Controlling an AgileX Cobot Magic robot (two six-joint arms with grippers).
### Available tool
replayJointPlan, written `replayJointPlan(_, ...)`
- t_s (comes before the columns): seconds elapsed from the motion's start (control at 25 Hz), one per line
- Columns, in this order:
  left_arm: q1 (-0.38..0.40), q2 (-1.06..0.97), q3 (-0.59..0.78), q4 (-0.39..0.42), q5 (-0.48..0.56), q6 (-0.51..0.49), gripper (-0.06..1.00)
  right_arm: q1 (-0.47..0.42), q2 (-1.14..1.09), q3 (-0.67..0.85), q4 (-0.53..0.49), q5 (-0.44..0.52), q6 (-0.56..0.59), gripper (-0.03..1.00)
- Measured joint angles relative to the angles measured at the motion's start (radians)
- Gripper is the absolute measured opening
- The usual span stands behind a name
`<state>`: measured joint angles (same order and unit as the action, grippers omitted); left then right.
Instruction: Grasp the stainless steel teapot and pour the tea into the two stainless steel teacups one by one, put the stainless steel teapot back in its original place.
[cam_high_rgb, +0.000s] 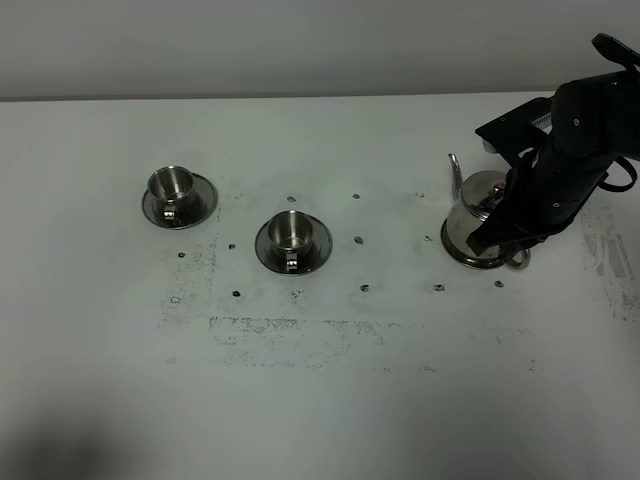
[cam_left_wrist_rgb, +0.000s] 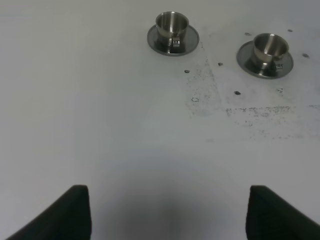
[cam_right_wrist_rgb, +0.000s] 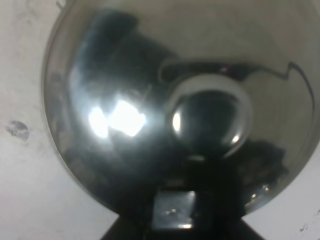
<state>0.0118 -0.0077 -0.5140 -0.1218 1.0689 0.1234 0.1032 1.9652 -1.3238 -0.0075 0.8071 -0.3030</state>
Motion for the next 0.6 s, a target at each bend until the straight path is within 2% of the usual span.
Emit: replayJointPlan(0.6,0.0,0.0,0.0,0.0,0.0,0.0,0.69,0.0,-0.054,-0.006,-0.001,0.01,0.004,0.18)
